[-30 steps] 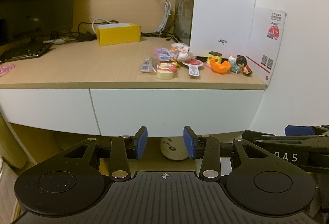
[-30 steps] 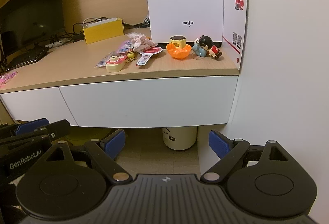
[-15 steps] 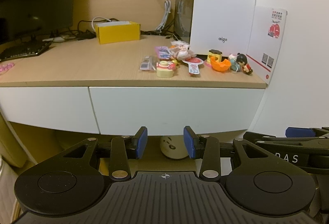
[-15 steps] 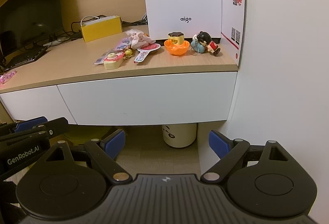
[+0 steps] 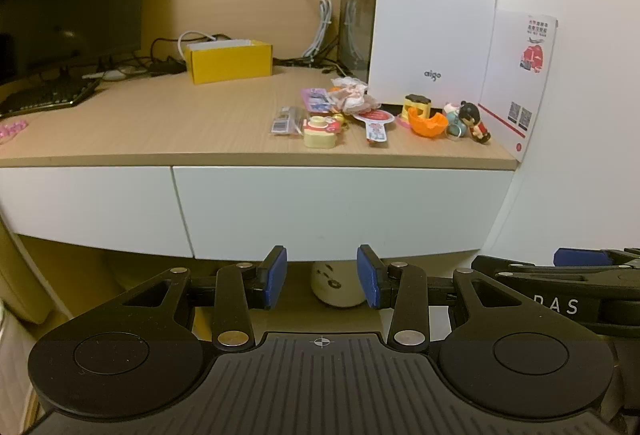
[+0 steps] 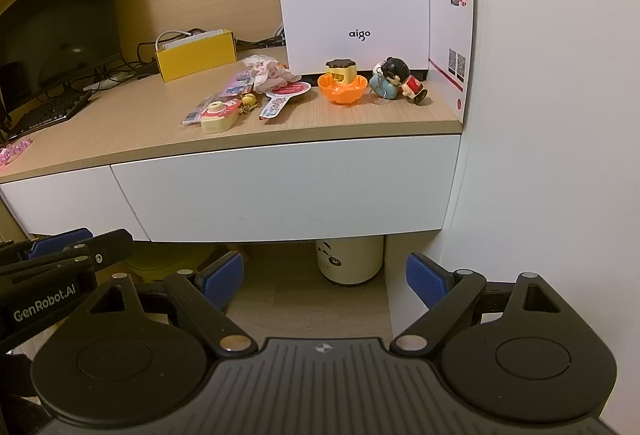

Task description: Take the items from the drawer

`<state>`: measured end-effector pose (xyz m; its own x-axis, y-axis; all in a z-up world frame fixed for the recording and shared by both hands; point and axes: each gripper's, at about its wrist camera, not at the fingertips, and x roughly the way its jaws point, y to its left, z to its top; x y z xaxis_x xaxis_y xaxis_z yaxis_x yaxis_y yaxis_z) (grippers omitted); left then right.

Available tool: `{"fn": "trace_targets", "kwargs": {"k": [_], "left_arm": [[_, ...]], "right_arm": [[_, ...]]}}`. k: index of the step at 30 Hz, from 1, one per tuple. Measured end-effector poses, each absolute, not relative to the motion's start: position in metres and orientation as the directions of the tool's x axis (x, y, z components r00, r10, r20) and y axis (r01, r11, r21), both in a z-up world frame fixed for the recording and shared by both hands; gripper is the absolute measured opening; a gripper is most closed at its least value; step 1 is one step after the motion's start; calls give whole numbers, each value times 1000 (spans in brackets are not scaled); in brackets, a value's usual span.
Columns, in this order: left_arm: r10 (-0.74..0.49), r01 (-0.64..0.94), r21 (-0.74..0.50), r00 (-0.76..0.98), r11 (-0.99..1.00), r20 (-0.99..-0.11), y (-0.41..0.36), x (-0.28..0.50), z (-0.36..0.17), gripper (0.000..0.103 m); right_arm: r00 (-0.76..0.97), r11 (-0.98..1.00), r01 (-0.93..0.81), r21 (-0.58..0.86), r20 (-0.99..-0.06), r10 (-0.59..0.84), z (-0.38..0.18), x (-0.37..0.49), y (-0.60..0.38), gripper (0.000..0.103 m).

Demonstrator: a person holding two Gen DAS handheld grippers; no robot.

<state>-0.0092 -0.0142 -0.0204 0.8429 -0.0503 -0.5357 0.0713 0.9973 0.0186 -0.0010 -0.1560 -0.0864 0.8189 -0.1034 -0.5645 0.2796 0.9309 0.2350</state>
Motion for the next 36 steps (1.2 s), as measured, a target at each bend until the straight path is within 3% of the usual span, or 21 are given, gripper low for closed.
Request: {"fn": "trace_targets", "kwargs": {"k": [36], "left_arm": [[-57, 79, 15, 829, 997, -556, -15, -10, -24, 43]], "right_arm": [[818, 930, 282, 236, -566, -104, -88, -2, -152, 89]]}}
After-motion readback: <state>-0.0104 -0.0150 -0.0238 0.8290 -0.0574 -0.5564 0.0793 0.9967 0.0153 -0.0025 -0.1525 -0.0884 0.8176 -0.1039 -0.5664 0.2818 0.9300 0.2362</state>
